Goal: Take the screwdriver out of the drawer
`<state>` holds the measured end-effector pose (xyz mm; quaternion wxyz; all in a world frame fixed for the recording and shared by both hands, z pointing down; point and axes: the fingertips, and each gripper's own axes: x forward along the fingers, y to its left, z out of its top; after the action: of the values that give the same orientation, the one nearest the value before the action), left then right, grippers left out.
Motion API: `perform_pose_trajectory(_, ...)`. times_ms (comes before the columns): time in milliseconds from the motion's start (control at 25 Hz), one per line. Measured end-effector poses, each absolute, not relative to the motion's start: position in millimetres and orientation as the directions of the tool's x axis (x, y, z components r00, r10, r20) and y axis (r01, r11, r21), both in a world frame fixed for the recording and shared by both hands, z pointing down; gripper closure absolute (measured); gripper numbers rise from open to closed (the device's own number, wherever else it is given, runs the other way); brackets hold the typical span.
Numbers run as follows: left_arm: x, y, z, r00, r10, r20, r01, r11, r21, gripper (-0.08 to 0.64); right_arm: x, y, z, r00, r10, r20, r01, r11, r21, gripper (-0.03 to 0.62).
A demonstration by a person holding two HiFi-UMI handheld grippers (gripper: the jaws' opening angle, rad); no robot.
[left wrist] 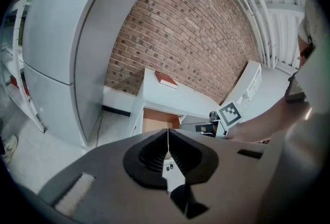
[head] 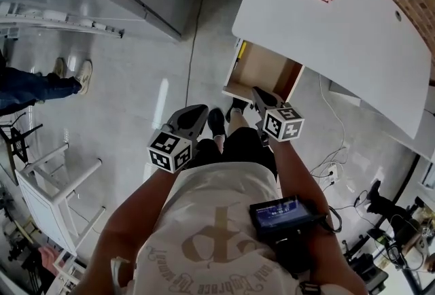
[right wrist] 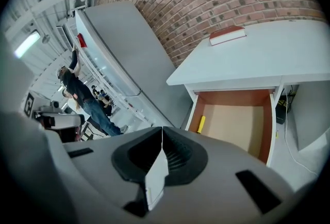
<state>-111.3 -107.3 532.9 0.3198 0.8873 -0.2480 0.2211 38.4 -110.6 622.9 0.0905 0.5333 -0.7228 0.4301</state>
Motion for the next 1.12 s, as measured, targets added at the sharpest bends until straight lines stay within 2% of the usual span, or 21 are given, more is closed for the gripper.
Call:
perform_pose_trajectory(480, -103.0, -108.2, 557.0, 0.755, -0.314, 0.575, -0.622, -0.622, 0.476, 0.551, 46.7, -138.4, 668.7, -0.432, -0.666, 0.608, -0.837, 0.046, -0.545, 0.585)
perform_pose_trajectory(1120, -94.6, -105.8, 589.9, 0.750, -0.310, 0.584, -0.642, -0.552, 0.532, 0.551, 69.4, -189.5, 731.9, -0.368, -0.674, 0.641, -0.835, -0.064, -0.547, 0.584)
